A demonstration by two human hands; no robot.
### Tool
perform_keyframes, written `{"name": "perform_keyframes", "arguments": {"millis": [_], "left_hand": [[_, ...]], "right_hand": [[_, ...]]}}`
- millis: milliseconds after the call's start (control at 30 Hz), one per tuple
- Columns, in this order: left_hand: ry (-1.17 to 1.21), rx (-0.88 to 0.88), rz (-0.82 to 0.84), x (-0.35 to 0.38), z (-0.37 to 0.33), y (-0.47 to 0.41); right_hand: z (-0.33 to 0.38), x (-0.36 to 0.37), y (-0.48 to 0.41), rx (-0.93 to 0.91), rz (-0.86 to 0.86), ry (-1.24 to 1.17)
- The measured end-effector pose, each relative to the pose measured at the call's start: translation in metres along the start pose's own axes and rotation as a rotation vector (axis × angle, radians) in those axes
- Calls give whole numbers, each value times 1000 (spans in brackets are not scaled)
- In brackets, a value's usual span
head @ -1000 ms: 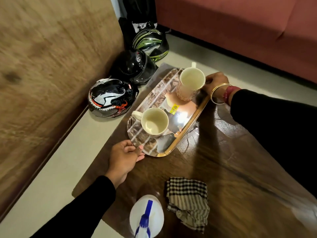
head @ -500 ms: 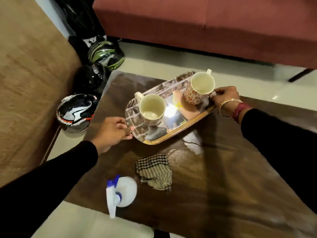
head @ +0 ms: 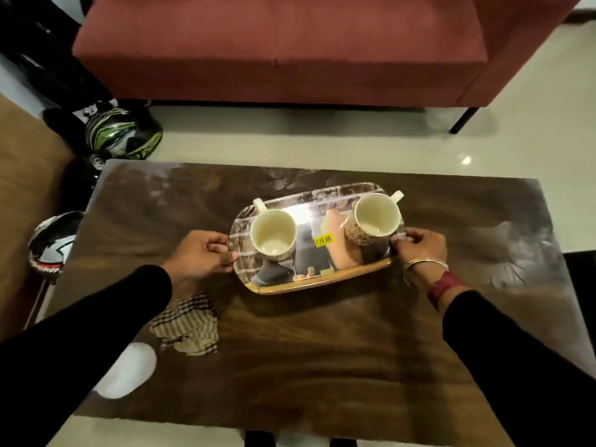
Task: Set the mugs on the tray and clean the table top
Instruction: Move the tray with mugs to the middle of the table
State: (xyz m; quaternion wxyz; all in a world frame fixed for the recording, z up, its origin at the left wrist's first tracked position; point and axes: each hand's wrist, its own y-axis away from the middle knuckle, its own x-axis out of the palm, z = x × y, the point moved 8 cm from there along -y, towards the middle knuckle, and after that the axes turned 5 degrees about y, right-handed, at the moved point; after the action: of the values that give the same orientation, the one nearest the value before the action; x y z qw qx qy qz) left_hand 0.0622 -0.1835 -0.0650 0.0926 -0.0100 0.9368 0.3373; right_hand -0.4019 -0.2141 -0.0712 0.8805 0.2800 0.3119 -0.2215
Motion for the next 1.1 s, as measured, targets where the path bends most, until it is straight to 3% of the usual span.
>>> {"name": "perform_keyframes", "arguments": {"millis": [233,533,833,1100], "left_hand": [[102,-7,-68,83,28,-8],[165,-51,-171,111,66,-21],[164,-64,-211,110,71,-34],[162,-79,-238,108,93,-33]], "right_hand": [[-101,-33,-22,73,3,-34],[-167,-22,-22,201,9,-78],[-200,-5,-22,303,57,-136],[-190,-12,-17,240,11,-48]]}}
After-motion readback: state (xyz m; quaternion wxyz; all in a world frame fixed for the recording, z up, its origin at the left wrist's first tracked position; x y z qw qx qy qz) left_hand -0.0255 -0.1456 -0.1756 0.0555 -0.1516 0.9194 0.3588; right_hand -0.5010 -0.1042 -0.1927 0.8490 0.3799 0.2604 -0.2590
